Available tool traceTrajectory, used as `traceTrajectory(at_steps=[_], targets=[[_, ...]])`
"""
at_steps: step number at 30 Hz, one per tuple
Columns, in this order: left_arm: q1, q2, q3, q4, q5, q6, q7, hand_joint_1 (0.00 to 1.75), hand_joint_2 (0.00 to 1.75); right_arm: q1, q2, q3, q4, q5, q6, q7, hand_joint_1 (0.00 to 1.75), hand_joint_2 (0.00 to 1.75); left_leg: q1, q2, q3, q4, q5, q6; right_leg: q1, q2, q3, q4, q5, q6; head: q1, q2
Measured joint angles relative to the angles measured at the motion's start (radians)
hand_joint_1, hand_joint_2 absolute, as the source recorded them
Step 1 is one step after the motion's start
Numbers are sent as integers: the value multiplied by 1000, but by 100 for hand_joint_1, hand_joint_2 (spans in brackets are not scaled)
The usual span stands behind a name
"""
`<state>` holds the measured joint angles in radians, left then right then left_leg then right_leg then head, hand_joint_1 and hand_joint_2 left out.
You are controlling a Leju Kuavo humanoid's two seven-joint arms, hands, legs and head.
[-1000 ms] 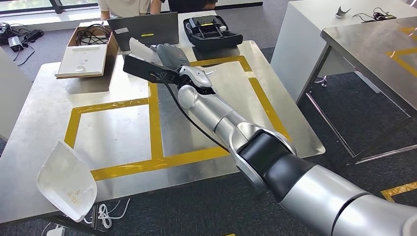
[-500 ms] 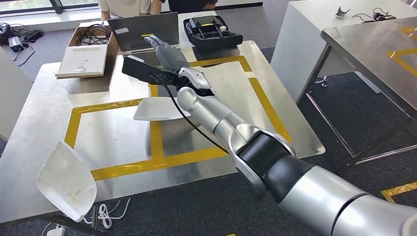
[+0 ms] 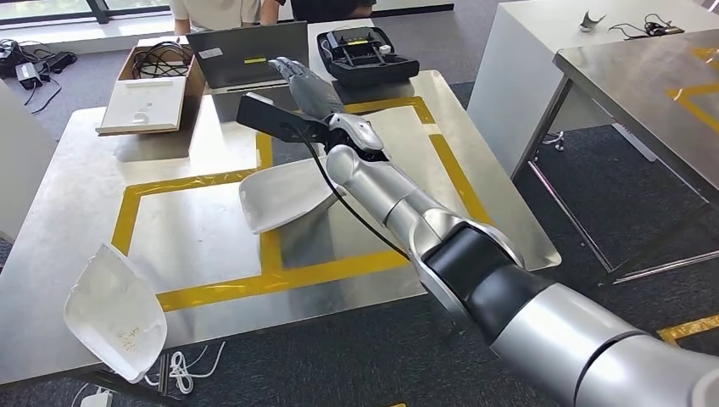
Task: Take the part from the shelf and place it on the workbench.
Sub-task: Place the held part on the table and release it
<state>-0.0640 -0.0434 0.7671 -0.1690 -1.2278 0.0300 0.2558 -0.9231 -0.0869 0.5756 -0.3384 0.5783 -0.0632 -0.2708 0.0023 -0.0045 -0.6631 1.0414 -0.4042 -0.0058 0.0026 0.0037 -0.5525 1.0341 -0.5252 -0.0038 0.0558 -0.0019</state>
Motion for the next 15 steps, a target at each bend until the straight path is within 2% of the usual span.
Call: traceTrajectory(at_steps=[9,12,15], targets=[[2,-1,0,0,19,20,-29,0,0,-10,-41,-3,-2,11,-41,-2,0,0,0,1,0,0,0,0,0,1,0,0,0,0,0,0],[-8,-6,0,0,23,22,-47,0,0,-31,-55,-9,-19,-11,-64,-35,0,0,-1,0,-1,1,1,1,-1,0,0,0,1,1,0,0],[-23,-14,0,0,28,24,-25,0,0,-69,-72,-31,-81,-56,-66,-60,0,0,-5,0,-2,3,0,2,-2,0,-1,0,3,3,0,0]])
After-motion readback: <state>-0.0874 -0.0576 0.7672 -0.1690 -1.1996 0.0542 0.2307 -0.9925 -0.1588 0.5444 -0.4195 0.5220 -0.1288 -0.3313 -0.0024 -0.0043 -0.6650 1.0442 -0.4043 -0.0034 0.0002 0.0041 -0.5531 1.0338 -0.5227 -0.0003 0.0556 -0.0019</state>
